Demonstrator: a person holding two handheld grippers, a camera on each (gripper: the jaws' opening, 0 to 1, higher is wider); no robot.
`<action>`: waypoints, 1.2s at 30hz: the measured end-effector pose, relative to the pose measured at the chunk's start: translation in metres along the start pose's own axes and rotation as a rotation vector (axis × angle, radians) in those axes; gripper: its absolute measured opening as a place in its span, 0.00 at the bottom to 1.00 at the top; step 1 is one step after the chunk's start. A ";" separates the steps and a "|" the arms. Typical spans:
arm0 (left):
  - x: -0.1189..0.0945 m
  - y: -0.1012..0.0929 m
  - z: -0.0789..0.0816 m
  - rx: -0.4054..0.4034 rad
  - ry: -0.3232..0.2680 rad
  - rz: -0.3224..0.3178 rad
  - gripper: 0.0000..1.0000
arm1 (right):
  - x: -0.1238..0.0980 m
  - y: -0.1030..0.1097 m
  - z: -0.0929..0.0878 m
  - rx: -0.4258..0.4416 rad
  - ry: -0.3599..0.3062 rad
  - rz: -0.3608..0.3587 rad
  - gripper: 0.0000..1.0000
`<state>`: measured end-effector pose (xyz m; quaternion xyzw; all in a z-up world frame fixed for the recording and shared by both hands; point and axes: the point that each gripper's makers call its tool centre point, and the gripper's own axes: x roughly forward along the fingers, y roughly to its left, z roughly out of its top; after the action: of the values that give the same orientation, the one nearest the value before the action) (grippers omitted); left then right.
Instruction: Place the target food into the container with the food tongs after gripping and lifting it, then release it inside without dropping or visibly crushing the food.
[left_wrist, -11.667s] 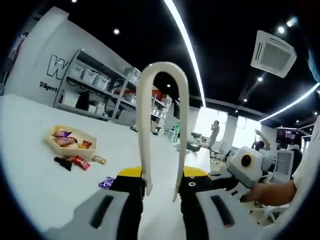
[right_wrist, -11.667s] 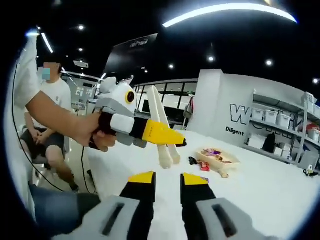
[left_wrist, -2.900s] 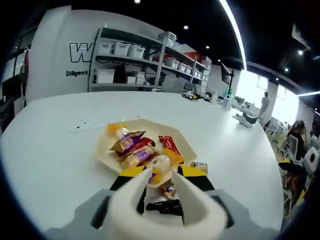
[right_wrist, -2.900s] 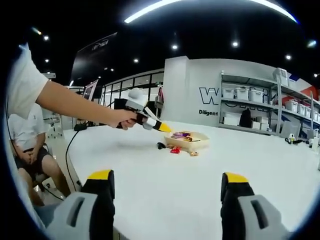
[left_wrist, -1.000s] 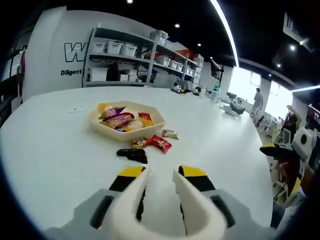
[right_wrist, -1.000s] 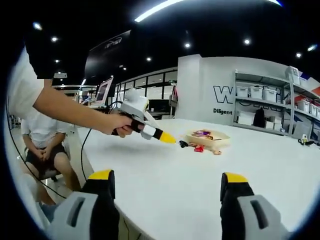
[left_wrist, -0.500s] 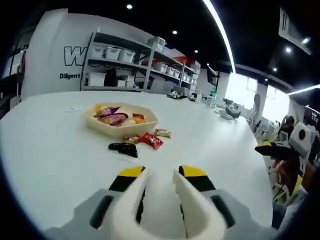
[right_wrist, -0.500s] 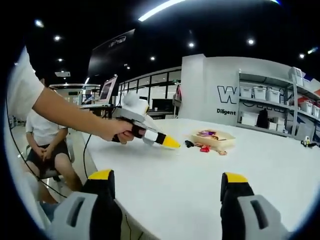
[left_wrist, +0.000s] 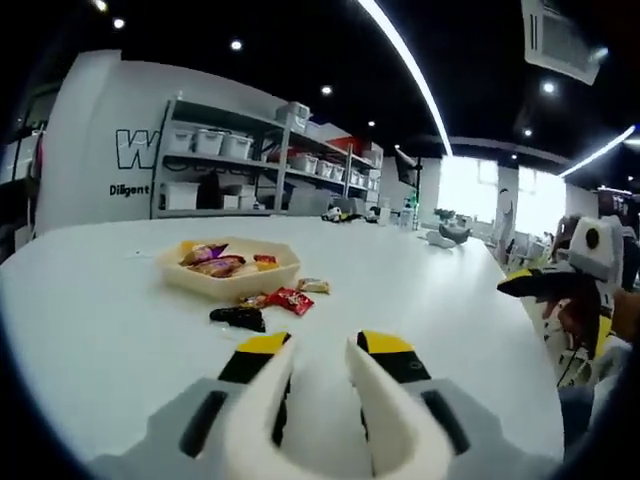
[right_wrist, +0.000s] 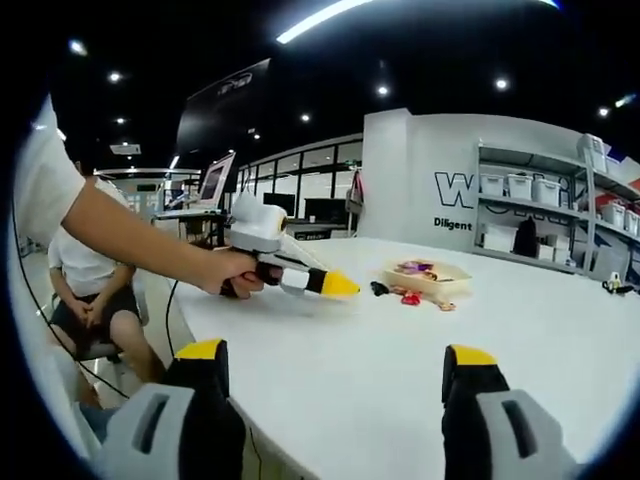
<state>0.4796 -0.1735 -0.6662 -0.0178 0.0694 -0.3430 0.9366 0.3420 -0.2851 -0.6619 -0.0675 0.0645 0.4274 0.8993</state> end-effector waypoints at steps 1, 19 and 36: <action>-0.001 -0.002 0.000 -0.022 -0.003 -0.012 0.25 | 0.001 0.000 0.000 0.000 0.000 0.002 0.87; -0.020 -0.069 0.006 -0.085 -0.066 -0.329 0.26 | 0.051 0.027 0.017 -0.050 -0.103 0.156 0.81; -0.024 -0.083 0.007 -0.090 -0.073 -0.416 0.27 | 0.071 0.049 0.024 -0.063 -0.117 0.204 0.76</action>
<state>0.4098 -0.2215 -0.6499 -0.0861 0.0454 -0.5244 0.8459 0.3500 -0.1967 -0.6536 -0.0636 0.0049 0.5217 0.8508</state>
